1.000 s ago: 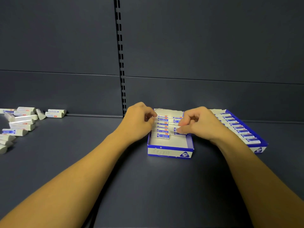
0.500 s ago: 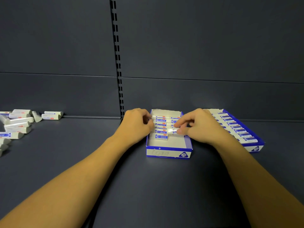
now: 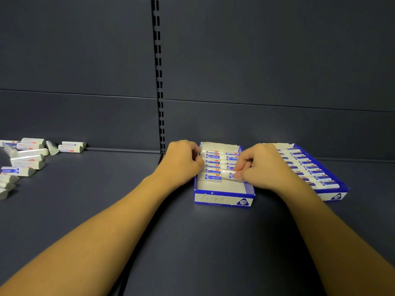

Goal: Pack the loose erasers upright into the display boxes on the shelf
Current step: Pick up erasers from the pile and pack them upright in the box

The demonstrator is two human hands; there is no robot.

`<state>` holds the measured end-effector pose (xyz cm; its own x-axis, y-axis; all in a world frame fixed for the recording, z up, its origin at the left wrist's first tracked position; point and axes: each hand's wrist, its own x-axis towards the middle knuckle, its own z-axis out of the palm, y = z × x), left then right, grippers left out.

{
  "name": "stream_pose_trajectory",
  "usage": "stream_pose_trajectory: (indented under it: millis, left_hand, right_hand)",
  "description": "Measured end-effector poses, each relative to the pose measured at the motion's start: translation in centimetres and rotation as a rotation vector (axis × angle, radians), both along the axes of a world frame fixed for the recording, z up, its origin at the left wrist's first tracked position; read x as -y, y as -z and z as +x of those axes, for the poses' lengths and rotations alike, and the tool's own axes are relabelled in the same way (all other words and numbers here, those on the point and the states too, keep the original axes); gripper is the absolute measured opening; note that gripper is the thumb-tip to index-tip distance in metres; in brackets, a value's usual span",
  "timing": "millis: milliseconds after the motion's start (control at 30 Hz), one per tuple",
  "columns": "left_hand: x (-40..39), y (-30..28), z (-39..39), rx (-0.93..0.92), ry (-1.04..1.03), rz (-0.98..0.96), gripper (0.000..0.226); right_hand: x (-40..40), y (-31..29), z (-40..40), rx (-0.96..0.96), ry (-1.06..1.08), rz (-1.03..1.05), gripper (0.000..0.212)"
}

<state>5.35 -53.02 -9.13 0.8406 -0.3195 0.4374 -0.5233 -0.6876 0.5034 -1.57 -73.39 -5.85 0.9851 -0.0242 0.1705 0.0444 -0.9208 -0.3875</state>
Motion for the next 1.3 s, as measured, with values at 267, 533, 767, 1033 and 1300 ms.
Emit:
stream_pose_trajectory:
  millis: [267, 533, 767, 1033, 1300]
  left_hand:
    - [0.1, -0.1, -0.2, 0.0, 0.008, 0.023, 0.02]
    - [0.2, -0.1, -0.3, 0.007, -0.001, 0.016, 0.02]
    - [0.2, -0.1, -0.3, 0.009, 0.005, 0.015, 0.022]
    - [0.5, 0.1, -0.4, 0.0, 0.006, -0.007, 0.022]
    - [-0.7, -1.1, -0.8, -0.038, -0.031, -0.059, 0.027]
  right_hand:
    - [-0.3, 0.1, 0.3, -0.018, 0.002, -0.092, 0.007]
    - [-0.2, 0.3, 0.4, -0.021, -0.021, -0.173, 0.009]
    - [-0.5, 0.2, 0.8, -0.059, -0.013, -0.297, 0.019]
    - [-0.5, -0.3, 0.5, -0.071, -0.048, -0.297, 0.021]
    - [0.8, -2.9, -0.4, -0.029, -0.07, -0.091, 0.006]
